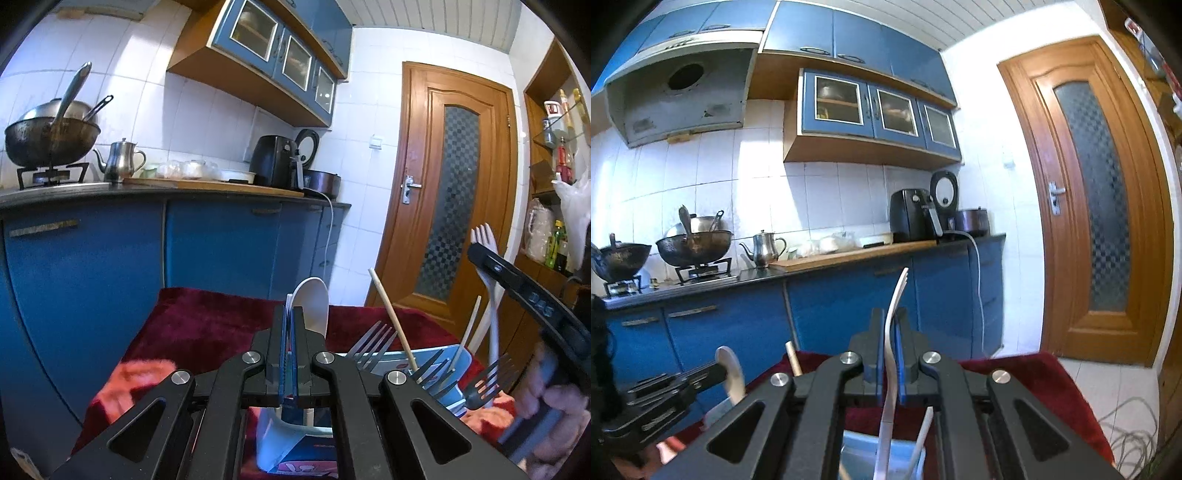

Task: Organize utensils
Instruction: 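Lift and carry the spoon and fork up over the blue holder, then open right tool to drop the fork while left tool releases the spoon into holder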

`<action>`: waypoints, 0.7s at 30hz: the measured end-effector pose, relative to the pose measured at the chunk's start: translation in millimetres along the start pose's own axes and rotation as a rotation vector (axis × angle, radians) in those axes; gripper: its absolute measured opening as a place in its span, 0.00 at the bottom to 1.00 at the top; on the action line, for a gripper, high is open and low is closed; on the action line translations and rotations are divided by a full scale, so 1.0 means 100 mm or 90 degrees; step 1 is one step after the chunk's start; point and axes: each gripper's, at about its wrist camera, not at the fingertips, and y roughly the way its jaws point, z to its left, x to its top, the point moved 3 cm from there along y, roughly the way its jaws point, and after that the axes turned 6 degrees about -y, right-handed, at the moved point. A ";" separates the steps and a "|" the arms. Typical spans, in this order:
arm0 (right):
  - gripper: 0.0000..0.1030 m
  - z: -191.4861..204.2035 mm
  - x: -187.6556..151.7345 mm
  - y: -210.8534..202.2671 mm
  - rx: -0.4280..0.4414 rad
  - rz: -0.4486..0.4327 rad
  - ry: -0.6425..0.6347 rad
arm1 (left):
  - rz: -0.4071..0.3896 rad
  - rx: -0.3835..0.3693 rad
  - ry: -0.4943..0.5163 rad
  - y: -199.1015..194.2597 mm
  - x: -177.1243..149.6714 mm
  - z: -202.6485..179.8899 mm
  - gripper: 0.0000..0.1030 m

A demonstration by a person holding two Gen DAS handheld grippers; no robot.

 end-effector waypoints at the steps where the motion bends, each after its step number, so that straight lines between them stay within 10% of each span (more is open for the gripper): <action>1: 0.07 0.00 -0.01 0.03 -0.003 -0.005 -0.005 | 0.002 0.000 -0.001 0.01 0.00 0.01 0.01; 16: 0.07 0.05 -0.15 0.18 -0.020 -0.025 -0.039 | 0.017 -0.011 0.002 0.08 -0.07 -0.01 0.03; 21: 0.21 0.07 -0.14 0.13 -0.002 0.004 -0.011 | 0.037 -0.017 0.000 0.09 -0.10 -0.03 0.08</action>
